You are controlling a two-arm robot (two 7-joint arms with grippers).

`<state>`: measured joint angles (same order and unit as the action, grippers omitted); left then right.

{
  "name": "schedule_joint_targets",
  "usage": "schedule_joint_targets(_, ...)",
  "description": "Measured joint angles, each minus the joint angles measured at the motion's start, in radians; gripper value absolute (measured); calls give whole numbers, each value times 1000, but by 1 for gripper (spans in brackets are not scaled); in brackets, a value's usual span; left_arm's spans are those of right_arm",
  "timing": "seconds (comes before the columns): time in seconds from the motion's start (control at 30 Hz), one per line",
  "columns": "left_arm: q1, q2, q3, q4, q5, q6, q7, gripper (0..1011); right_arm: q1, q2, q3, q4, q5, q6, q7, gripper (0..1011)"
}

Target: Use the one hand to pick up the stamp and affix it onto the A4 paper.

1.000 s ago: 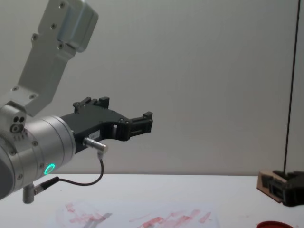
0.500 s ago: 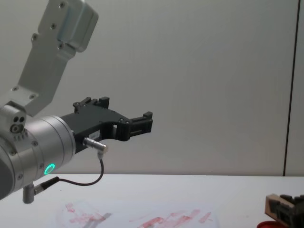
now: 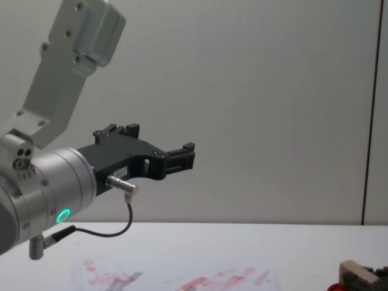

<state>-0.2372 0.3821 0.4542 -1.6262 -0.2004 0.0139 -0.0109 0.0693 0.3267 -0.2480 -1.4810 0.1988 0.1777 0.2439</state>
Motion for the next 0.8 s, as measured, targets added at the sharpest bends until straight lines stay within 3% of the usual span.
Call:
schedule_joint_targets(0.17, 0, 0, 0, 0, 0, 0, 0, 1002, -1, -2, -1, 4, 0, -1, -1, 343)
schedule_joint_targets(0.33, 0, 0, 0, 0, 0, 0, 0, 1002, -3, -3, 0, 0, 9, -12, -9, 543)
schedule_joint_targets(0.4, 0, 0, 0, 0, 0, 0, 0, 1002, -3, -3, 1, -3, 12, -16, -12, 579)
schedule_joint_targets(0.63, 0, 0, 0, 0, 0, 0, 0, 1002, -10, -3, 7, -41, 33, -54, -36, 827)
schedule_joint_targets(0.8, 0, 0, 0, 0, 0, 0, 0, 1002, -15, -3, 12, -70, 47, -75, -56, 945)
